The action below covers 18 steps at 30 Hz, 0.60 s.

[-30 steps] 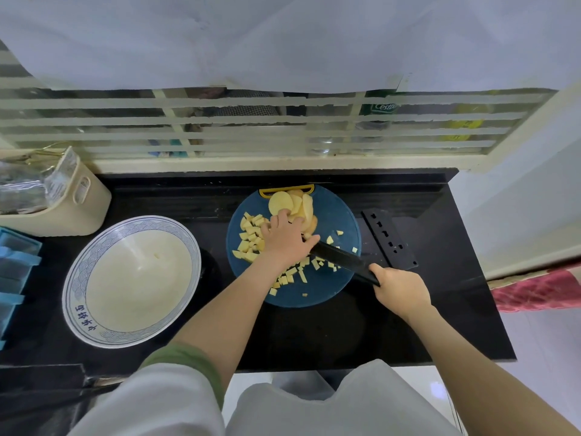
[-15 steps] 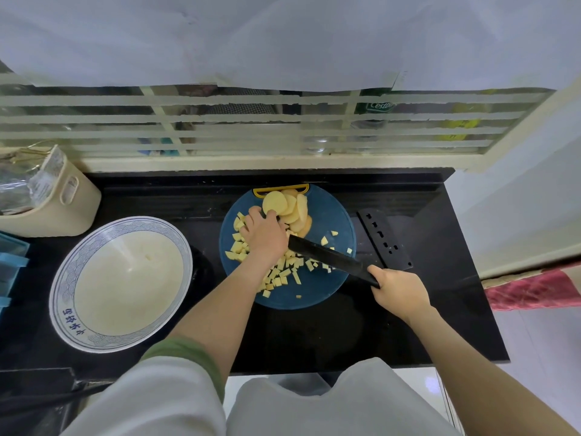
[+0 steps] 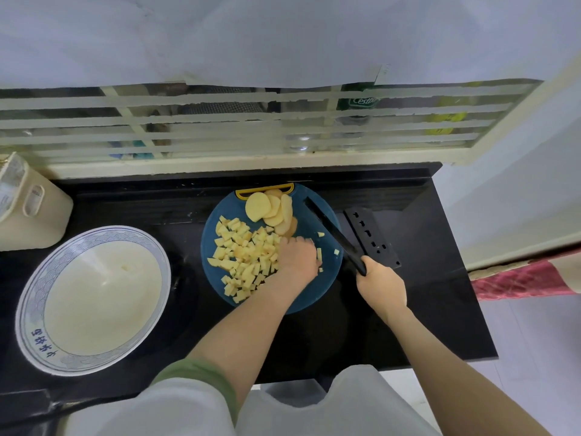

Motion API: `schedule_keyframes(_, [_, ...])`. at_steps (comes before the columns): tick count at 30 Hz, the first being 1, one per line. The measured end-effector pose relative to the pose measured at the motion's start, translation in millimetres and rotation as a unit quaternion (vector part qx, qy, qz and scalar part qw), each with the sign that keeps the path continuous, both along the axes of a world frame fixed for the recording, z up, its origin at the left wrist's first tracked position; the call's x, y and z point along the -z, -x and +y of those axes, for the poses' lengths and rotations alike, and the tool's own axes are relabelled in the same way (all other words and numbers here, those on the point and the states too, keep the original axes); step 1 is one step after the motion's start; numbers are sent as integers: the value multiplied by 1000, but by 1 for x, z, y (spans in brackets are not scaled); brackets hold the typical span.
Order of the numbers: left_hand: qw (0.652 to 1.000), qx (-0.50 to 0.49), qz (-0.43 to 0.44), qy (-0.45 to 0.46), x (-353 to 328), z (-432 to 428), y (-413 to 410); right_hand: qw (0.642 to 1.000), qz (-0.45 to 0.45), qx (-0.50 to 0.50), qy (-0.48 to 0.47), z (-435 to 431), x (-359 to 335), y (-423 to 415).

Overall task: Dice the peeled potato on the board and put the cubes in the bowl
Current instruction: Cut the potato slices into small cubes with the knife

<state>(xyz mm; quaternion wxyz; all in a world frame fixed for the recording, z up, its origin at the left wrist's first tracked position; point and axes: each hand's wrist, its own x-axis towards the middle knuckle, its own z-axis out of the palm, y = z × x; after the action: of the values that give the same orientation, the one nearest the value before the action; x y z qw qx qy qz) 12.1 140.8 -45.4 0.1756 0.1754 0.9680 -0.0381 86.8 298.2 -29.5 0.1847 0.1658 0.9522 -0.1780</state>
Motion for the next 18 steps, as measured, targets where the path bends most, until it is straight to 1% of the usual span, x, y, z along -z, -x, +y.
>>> schedule_keyframes(3, [998,50,-15,33,0,4,2,1000,-4,16,15,3,5,-2])
schedule_keyframes(6, [995,91,4,38,-7,3,1,998,5,51,39,6,8,-2])
schedule_keyframes(9, [995,90,30,21,-10,-5,1,995,10,79,66,7,8,0])
schedule_keyframes(12, [996,72,55,24,-12,-14,2,991,11,96,92,6,8,1])
schedule_keyframes(15, [994,77,80,-17,-11,-12,4,986,-1,107,131,2,9,0])
schedule_keyframes(18, [988,124,44,-76,-4,-1,6,978,-12,125,165,0,12,-2])
